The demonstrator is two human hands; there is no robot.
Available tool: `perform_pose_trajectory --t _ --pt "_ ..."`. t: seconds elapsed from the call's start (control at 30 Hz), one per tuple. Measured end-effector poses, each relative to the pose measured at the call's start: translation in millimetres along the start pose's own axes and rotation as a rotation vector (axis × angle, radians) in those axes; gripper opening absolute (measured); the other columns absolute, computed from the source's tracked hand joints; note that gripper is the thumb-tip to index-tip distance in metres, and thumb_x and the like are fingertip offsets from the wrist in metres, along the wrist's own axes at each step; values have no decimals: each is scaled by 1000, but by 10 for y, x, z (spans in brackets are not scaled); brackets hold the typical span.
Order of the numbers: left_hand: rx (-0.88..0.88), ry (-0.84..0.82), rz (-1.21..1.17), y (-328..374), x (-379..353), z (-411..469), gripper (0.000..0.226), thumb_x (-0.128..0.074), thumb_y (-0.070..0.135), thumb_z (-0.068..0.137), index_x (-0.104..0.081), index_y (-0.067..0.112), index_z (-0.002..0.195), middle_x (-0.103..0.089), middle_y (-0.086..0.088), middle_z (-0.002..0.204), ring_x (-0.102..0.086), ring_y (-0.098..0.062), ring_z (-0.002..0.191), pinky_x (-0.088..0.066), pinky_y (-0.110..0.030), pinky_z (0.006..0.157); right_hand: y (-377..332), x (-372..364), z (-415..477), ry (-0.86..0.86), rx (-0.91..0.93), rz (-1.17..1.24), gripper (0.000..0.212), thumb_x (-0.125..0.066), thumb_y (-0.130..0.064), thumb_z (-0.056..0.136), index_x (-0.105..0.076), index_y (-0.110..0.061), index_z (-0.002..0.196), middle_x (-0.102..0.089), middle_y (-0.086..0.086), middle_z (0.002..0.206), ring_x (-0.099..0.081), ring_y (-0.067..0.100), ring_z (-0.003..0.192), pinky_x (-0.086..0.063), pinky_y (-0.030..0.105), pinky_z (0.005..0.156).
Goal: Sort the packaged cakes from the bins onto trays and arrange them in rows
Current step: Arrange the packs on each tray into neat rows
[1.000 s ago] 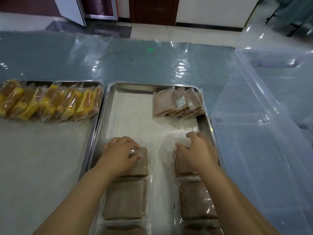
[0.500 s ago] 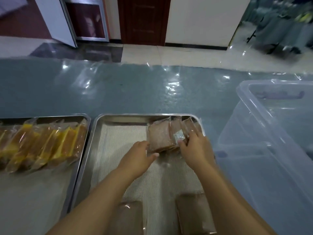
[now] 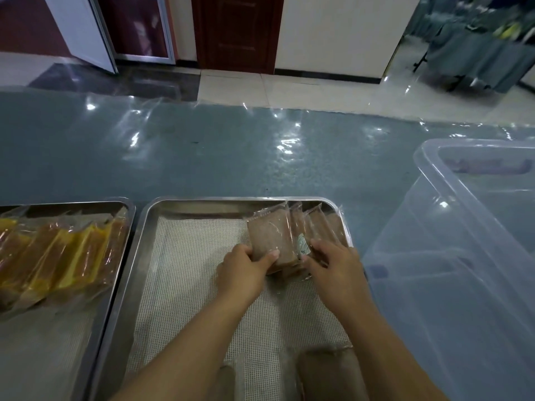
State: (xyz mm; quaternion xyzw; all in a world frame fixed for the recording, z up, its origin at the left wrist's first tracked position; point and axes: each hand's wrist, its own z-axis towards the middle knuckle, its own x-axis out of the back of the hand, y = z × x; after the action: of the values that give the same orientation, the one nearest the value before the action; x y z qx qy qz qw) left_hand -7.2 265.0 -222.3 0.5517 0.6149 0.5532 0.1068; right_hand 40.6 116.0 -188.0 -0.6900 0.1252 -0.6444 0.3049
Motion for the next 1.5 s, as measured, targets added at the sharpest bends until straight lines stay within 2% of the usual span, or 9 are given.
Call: perform_pose_trajectory --t 0.13,0.23,0.33,0.5,0.77,0.97,1.17,1.27,1.5 --pt "-57 58 -270 -6 166 -134 32 -72 31 81 -49 22 102 -54 13 96 -56 -4 86 -46 -23 70 -33 22 -91 2 1 142 36 -67 -24 88 -63 -23 123 -66 -8 112 -58 7 101 -45 19 81" --pt "-107 108 -356 -120 398 -229 26 -72 16 82 -53 27 95 -55 17 95 -56 -1 87 -51 -27 77 -58 57 -139 10 -38 236 33 -65 -17 89 -63 -23 121 -62 -13 103 -57 2 94 -39 12 75" --pt "-163 116 -335 -307 697 -303 26 -68 9 84 -59 30 93 -61 17 98 -57 0 93 -48 -24 80 -75 79 -154 31 -62 317 31 -61 -12 91 -62 -21 121 -63 -12 106 -58 5 98 -41 15 81" --pt "-175 -29 -246 -590 1153 -305 27 -57 0 90 -64 26 92 -65 8 99 -59 -8 93 -45 -19 74 -134 77 -170 79 -83 467 27 -57 -9 93 -59 -29 111 -59 -21 95 -54 -10 85 -38 3 64" --pt "-208 -267 33 -669 1372 -256 25 -54 3 92 -64 26 93 -63 11 96 -57 2 83 -41 -10 67 -327 -41 -148 67 -43 549 27 -58 -1 90 -61 -22 106 -64 -12 99 -60 3 94 -44 7 70" --pt "-328 -211 600 -753 1268 -302 52 -56 27 91 -41 23 141 -30 6 140 -25 -16 130 -26 -34 113 -522 -107 -138 17 33 502 34 -62 -2 87 -60 -35 95 -60 -23 93 -55 -10 88 -40 6 67" --pt "-440 -44 531 -840 1287 -454 50 -61 26 88 -47 24 136 -33 9 139 -21 -11 131 -23 -27 109 -645 -306 -48 -76 209 365 34 -65 3 82 -66 -29 95 -60 -19 114 -56 4 109 -45 23 96" --pt "-499 105 478 -857 1308 -469 31 -63 29 87 -61 22 118 -47 9 119 -35 -9 113 -33 -27 99 -569 -419 -1 -369 259 195 25 -67 -3 81 -66 -23 96 -56 -12 126 -51 7 115 -36 8 88" --pt "-458 2 616 -781 1296 -371 44 -58 41 89 -50 27 129 -43 11 126 -35 -10 121 -37 -25 96 -429 -604 40 -383 43 142 47 -63 -27 91 -48 -18 134 -54 0 130 -58 17 105 -51 35 87"
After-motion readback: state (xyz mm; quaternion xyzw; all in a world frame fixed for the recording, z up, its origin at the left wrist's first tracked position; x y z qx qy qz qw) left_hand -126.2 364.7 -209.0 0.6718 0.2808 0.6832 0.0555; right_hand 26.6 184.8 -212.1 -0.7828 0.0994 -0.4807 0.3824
